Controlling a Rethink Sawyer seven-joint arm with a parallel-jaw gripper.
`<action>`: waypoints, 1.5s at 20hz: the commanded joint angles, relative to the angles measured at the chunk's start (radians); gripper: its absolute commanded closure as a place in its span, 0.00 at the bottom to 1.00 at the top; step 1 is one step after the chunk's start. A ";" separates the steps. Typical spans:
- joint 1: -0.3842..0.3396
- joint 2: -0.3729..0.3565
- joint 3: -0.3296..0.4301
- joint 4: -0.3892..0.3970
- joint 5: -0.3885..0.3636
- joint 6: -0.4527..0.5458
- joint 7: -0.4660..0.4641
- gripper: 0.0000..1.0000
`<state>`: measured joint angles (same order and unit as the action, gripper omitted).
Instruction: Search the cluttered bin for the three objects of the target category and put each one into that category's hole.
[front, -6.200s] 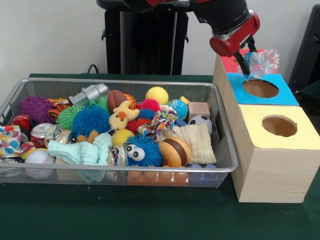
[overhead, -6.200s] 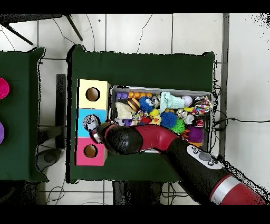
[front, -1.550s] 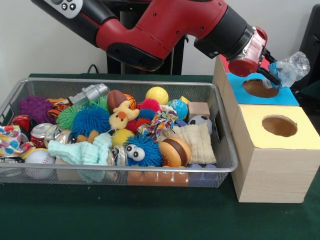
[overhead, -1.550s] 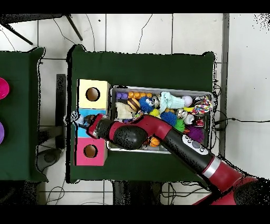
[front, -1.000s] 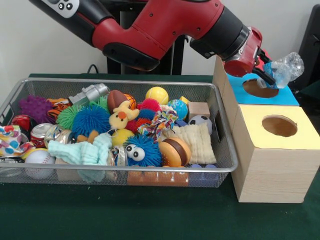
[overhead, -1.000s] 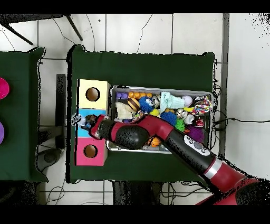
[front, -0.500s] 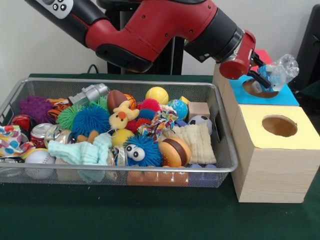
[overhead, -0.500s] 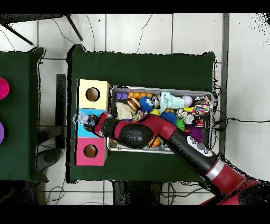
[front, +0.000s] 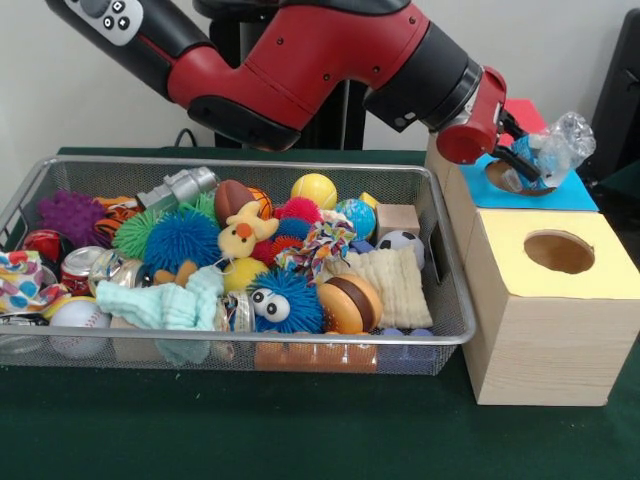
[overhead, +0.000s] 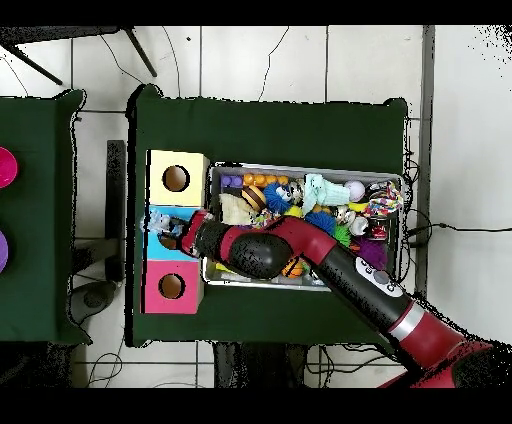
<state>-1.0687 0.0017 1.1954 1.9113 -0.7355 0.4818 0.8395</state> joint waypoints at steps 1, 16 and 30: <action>-0.019 0.051 -0.041 -0.170 -0.041 0.139 -0.337 0.00; -0.028 0.005 -0.033 -0.158 -0.018 0.222 -0.330 0.00; -0.025 -0.114 -0.007 -0.129 0.043 0.334 -0.259 0.00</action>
<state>-1.0771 -0.0437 1.1955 1.8879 -0.7176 0.6520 0.8153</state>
